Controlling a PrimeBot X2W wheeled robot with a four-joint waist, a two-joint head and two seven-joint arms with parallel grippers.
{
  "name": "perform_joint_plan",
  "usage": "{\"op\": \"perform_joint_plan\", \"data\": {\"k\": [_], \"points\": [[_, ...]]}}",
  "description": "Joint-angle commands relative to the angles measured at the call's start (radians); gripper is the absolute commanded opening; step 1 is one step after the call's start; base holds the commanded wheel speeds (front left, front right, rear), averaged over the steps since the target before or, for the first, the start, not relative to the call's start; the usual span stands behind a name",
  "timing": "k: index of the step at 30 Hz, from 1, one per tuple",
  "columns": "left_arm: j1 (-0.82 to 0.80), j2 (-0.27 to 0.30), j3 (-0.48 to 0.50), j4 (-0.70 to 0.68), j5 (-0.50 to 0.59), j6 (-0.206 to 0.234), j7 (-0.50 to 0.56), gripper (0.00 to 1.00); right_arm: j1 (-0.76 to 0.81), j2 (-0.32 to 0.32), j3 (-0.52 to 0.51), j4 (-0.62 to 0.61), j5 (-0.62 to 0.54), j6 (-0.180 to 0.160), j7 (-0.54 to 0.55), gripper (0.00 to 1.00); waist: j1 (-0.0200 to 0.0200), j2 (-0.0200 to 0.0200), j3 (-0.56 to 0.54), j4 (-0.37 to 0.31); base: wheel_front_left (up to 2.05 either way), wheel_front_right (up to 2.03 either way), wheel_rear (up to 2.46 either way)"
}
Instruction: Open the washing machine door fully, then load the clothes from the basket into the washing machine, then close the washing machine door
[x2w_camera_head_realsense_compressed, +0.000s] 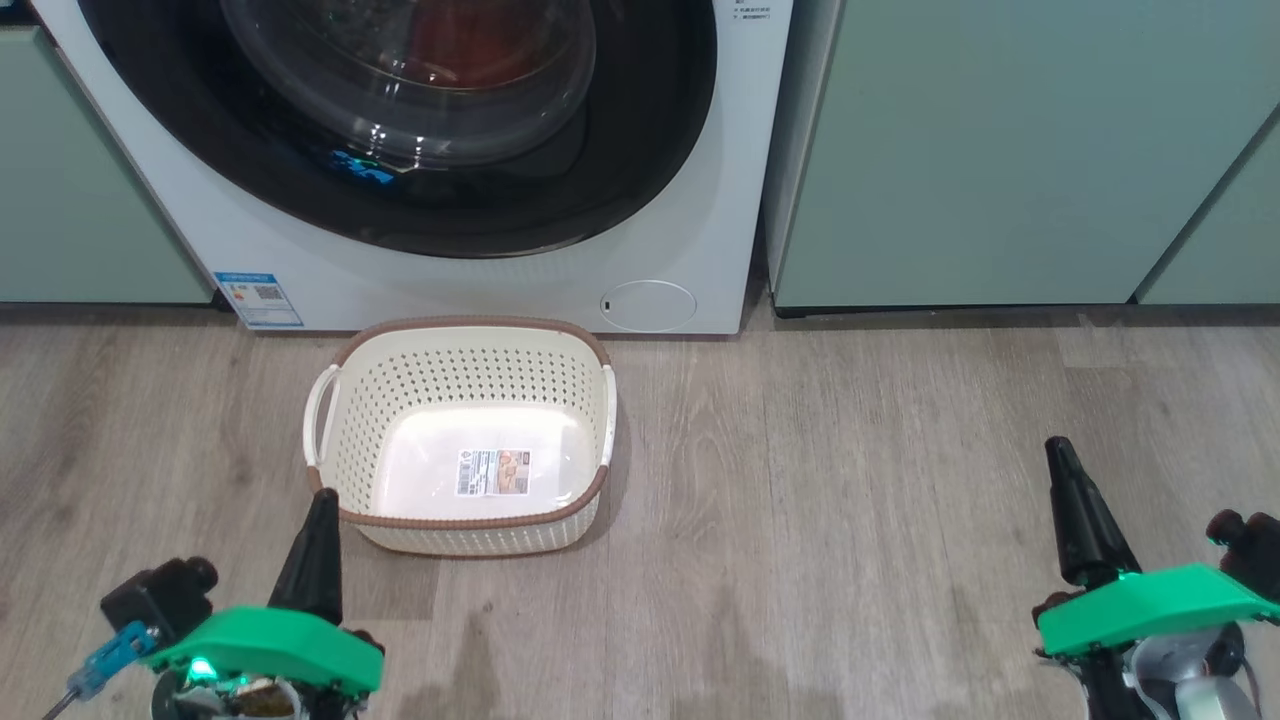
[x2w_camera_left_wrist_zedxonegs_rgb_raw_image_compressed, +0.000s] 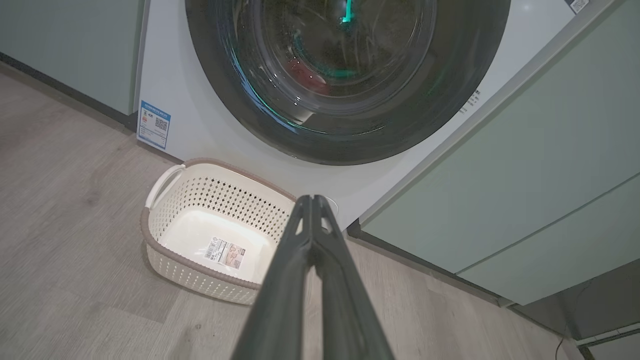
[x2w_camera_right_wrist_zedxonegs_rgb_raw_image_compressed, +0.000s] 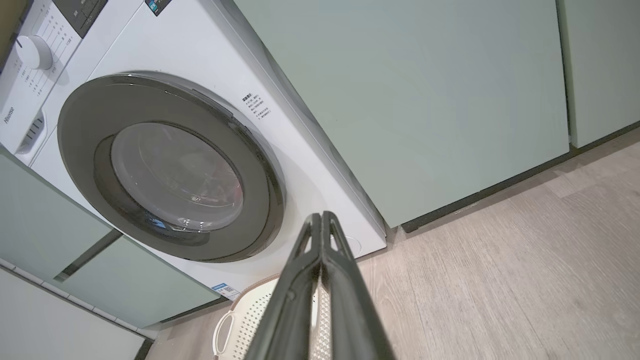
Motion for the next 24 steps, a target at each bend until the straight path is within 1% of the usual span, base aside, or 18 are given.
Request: {"op": "perform_joint_plan", "data": {"k": [1, 24], "points": [[-0.051, 0.004, 0.025, -0.024, -0.031, -0.007, 0.007, 0.00, -0.053, -0.011, 0.004, -0.026, 0.034, 0.000, 0.004, 0.00, 0.0000, 0.0000, 0.000, 0.000, 0.00, 0.00, 0.00], [-0.077, -0.002, 0.055, 0.003, -0.279, -0.027, 0.071, 0.00, -0.080, -0.014, 0.004, 0.015, 0.279, 0.000, 0.044, 0.00, 0.0000, 0.0000, -0.007, 0.003, 0.00, 0.00, 0.00]]}}
